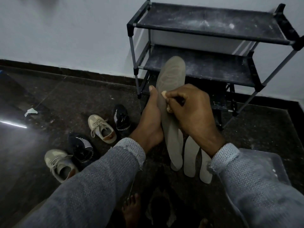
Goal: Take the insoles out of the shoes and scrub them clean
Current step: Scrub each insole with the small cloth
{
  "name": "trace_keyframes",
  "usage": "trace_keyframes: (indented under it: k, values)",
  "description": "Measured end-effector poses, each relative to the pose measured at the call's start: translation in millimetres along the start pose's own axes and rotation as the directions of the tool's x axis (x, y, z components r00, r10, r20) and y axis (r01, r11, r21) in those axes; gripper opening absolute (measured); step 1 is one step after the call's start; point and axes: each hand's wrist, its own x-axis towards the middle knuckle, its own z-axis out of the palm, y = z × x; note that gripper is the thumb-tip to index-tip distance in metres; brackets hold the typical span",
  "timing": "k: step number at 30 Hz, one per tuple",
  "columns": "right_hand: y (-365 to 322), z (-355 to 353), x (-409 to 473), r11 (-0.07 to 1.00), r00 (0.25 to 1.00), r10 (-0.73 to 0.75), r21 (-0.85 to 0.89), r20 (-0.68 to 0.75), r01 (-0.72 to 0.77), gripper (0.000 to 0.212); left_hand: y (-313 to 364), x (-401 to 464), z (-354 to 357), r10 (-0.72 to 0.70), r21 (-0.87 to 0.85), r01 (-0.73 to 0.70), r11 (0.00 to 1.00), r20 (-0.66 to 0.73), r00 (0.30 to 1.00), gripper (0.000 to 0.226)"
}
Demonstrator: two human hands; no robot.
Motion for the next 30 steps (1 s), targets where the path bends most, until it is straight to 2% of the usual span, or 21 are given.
trace_keyframes:
  k: [4,7,12,16,18,25,27,30]
  values:
    - [9.0,-9.4,7.9,0.997,0.997,0.019,-0.076,-0.074,-0.025,0.009,-2.0,1.6,2.9,-0.008,0.029,0.009,1.000,-0.014,1.000,0.072]
    - [3.2,-3.9,3.6,0.997,0.998,0.058,0.045,-0.010,-0.057,0.010,-1.7,2.3,1.0,0.009,0.022,-0.009,1.000,-0.004,1.000,0.070]
    - [-6.7,3.9,-2.7,0.991,0.999,0.009,0.131,0.051,-0.015,0.008,-0.5,0.2,-5.4,0.036,0.027,-0.035,0.999,-0.034,0.999,0.067]
    - [2.2,-7.3,5.5,0.998,0.999,0.018,-0.059,-0.033,-0.020,0.008,-2.0,0.7,-0.5,0.008,0.061,-0.006,0.998,-0.044,0.999,0.070]
    - [5.7,-12.1,8.1,0.994,0.997,0.033,-0.100,-0.066,-0.040,0.008,-2.2,1.8,0.8,0.012,0.078,-0.008,0.997,-0.051,0.999,0.069]
    - [-8.5,2.4,-4.9,0.993,0.997,0.032,0.114,0.065,-0.039,0.010,-2.9,3.2,-6.2,0.049,0.108,-0.045,0.993,-0.039,0.998,0.068]
    - [-6.7,-0.9,-2.7,0.997,0.999,0.010,0.073,0.052,-0.013,0.008,-2.6,1.8,-6.2,0.040,0.108,-0.034,0.994,-0.047,0.998,0.069]
    - [2.2,-9.2,3.8,0.995,1.000,0.002,-0.097,0.011,-0.001,0.010,-2.8,2.2,-3.2,0.028,0.130,-0.022,0.991,-0.047,0.999,0.072]
